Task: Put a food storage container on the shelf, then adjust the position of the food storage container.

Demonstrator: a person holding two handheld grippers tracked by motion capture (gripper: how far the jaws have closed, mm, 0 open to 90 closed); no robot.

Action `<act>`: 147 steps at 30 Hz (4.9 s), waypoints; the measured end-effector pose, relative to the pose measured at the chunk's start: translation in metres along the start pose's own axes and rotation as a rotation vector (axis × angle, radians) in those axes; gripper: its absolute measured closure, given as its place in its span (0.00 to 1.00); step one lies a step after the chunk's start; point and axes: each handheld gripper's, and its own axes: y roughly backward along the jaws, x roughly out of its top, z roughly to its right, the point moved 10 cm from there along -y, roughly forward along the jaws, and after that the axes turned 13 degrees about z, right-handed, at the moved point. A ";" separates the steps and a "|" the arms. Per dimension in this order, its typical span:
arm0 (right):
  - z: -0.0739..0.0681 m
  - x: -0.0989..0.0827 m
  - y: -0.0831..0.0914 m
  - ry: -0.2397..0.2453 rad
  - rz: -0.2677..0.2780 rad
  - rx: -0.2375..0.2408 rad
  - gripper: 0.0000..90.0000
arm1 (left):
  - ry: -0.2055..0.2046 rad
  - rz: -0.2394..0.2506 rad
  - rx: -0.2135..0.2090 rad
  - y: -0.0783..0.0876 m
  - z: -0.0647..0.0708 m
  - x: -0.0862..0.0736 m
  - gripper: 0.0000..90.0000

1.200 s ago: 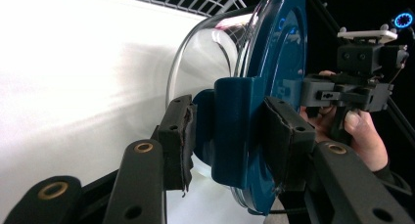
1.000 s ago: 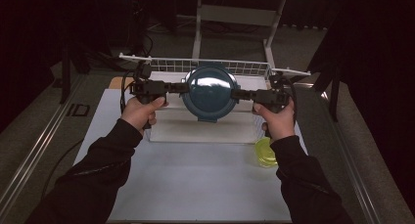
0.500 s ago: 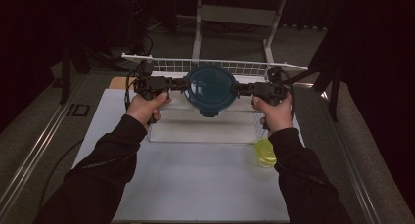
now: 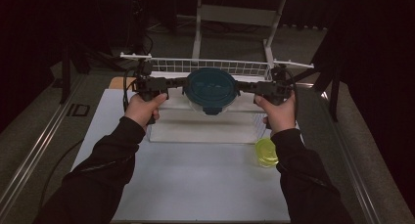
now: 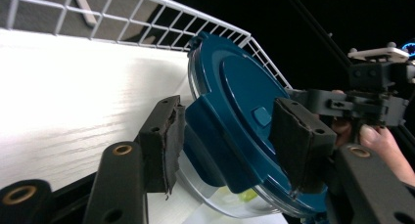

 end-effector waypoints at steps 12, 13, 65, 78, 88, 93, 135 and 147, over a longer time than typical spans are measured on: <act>-0.046 -0.018 0.023 0.121 0.005 0.086 0.52 | -0.143 0.023 -0.026 0.035 0.022 -0.020 0.47; -0.049 -0.022 0.024 0.130 0.001 0.092 0.53 | -0.155 0.027 -0.026 0.037 0.024 -0.023 0.47; -0.068 -0.076 -0.015 0.183 -0.087 0.111 1.00 | -0.524 0.037 -0.014 0.088 0.003 -0.214 0.01; -0.054 -0.069 -0.024 0.169 -0.079 0.078 1.00 | -0.540 0.026 -0.025 0.085 0.005 -0.220 0.01; -0.049 -0.060 -0.032 0.152 -0.066 0.063 0.98 | -0.544 0.023 -0.029 0.085 0.005 -0.221 0.01; -0.050 -0.063 -0.033 0.164 -0.072 0.067 0.95 | -0.551 0.010 -0.034 0.085 0.005 -0.223 0.01; 0.057 -0.143 0.118 0.401 0.054 -0.013 0.23 | -0.550 0.013 -0.106 0.094 0.006 -0.234 0.01; 0.126 -0.151 0.147 0.405 0.072 -0.192 0.45 | -0.549 0.016 -0.115 0.094 0.007 -0.234 0.01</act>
